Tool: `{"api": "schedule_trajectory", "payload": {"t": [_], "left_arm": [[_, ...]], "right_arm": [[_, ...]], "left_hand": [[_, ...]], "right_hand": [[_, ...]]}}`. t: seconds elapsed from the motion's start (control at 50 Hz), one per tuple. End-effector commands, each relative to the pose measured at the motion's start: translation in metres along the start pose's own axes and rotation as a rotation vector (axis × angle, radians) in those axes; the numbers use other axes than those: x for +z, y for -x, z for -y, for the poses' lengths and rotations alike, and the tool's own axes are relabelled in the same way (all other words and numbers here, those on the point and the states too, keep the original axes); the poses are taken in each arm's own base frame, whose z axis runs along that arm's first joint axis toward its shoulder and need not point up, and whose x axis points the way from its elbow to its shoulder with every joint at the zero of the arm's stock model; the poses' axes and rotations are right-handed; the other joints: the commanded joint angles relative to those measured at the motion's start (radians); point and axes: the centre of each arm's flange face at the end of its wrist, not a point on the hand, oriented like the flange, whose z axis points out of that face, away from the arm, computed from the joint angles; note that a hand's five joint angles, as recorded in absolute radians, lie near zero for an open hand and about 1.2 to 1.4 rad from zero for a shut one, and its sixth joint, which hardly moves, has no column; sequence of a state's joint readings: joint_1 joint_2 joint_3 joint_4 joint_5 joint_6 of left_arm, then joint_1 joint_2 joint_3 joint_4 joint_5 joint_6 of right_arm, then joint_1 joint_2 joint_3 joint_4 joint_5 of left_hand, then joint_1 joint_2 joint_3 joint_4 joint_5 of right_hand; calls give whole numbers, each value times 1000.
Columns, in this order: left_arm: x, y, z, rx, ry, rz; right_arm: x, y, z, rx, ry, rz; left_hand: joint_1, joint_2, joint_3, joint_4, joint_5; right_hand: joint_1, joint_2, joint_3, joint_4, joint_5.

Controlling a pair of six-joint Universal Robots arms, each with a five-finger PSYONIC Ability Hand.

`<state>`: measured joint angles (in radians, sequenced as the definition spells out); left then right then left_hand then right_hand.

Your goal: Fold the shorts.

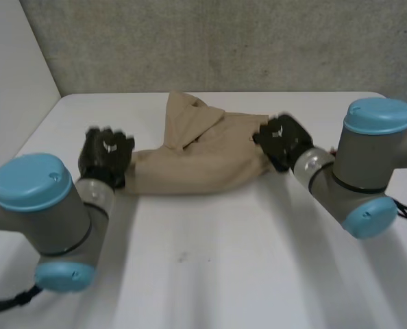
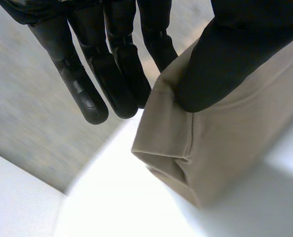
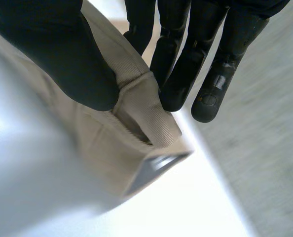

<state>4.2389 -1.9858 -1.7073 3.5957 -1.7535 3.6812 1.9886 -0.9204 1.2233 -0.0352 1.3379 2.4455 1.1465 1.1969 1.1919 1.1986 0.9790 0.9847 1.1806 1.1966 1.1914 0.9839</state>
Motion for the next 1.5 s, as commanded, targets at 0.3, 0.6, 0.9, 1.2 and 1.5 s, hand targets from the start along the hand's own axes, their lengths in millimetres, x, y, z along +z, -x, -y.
{"api": "schedule_trajectory", "payload": {"t": [0.3,0.6,0.9,1.2,1.5], "left_arm": [[-150,7,-2,64,291,-278],[-188,37,69,114,-7,-223],[-140,16,65,128,-16,-201],[19,2,36,128,-22,-25],[58,108,233,35,-827,611]], "right_arm": [[-119,20,-7,150,352,278],[-174,-10,48,15,214,184],[-159,-24,53,32,185,135],[-44,-32,8,-2,233,108],[-6,-178,184,-158,-659,-741]], "left_hand": [[250,199,204,198,243],[250,199,204,198,243],[250,199,204,198,243],[250,199,204,198,243],[250,199,204,198,243]], "right_hand": [[412,216,200,205,238],[412,216,200,205,238],[412,216,200,205,238],[412,216,200,205,238],[412,216,200,205,238]]}}
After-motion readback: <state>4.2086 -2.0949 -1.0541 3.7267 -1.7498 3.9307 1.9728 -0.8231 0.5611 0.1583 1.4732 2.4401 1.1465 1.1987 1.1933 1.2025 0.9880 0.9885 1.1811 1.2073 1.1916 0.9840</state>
